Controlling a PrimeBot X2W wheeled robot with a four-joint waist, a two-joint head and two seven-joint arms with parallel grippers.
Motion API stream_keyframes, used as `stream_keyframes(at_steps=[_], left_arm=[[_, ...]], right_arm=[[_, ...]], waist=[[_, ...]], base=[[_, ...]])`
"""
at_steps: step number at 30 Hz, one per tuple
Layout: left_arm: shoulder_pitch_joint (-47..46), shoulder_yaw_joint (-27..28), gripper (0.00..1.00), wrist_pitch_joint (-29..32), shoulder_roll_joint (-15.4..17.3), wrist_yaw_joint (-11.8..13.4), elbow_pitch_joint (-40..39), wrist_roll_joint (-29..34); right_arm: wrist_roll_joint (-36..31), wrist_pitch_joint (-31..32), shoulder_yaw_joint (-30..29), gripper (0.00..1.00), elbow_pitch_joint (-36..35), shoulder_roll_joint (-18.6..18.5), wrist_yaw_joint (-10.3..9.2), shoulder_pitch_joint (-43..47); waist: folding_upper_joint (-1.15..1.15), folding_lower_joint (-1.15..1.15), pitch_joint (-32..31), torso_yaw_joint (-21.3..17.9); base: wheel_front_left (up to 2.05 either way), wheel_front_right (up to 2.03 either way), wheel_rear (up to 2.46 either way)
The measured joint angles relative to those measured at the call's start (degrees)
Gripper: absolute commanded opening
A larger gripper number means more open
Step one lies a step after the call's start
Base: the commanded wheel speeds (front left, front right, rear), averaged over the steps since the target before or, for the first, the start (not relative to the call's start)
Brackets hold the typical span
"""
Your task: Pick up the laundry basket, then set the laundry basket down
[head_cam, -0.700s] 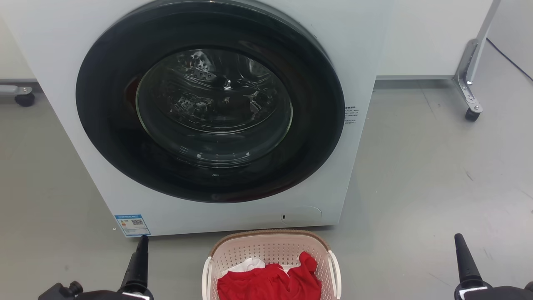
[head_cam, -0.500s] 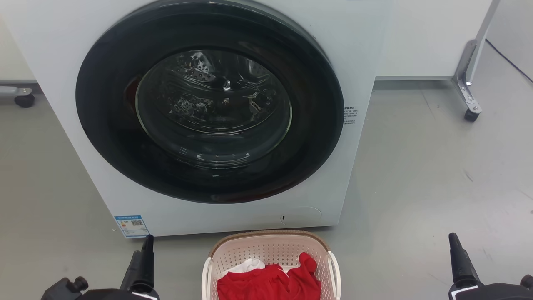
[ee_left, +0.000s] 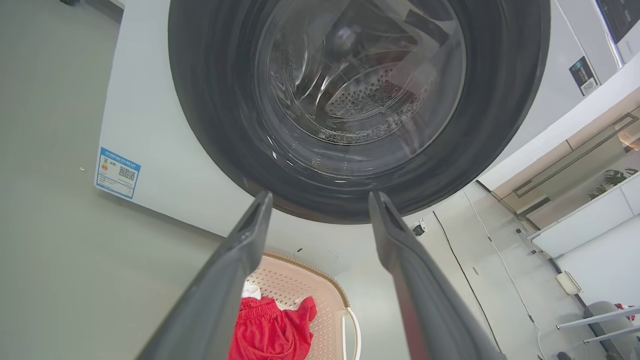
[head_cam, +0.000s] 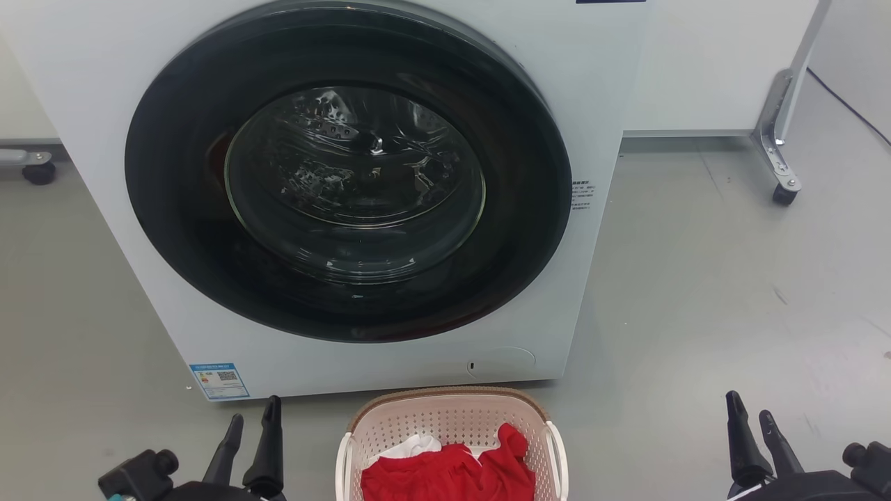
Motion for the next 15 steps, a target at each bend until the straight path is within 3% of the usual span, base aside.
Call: stream_keyframes(at_steps=[15], left_arm=[[0.0, -4.0, 1.0, -3.2, 1.0, 2.6, 0.8, 13.6]], right_arm=[[-13.2, -3.3, 4.9, 1.0, 0.6, -1.7, -2.03, 0.0]], waist=[[0.0, 0.0, 0.0, -0.3]], base=[[0.0, 0.0, 0.0]])
